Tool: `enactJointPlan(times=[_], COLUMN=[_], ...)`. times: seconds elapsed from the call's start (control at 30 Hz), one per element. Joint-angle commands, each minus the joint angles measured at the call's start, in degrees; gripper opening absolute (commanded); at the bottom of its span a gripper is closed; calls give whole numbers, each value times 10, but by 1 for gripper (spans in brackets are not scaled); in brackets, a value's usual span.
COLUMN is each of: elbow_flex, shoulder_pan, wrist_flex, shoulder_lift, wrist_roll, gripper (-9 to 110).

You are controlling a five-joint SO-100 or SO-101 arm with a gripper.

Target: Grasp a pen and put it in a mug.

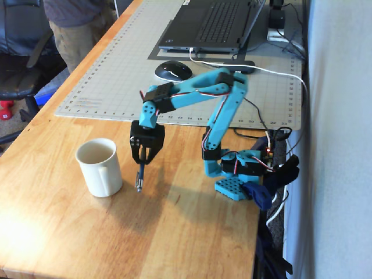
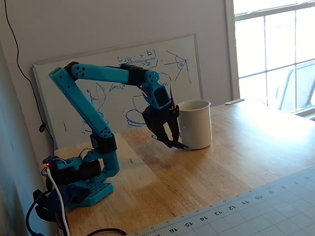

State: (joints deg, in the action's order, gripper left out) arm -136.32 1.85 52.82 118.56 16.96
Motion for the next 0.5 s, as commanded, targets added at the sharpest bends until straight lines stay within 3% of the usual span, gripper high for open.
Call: enactJointPlan(times=[0.0,0.3,0.47], elbow_flex=[-3,-11,-9], shoulder_pan=[-3,-3,5], wrist_flex=[-1,-9,-10], shoulder_lift=[127,265,343], wrist_roll=[4,-25,-147], gripper=[2,2,2])
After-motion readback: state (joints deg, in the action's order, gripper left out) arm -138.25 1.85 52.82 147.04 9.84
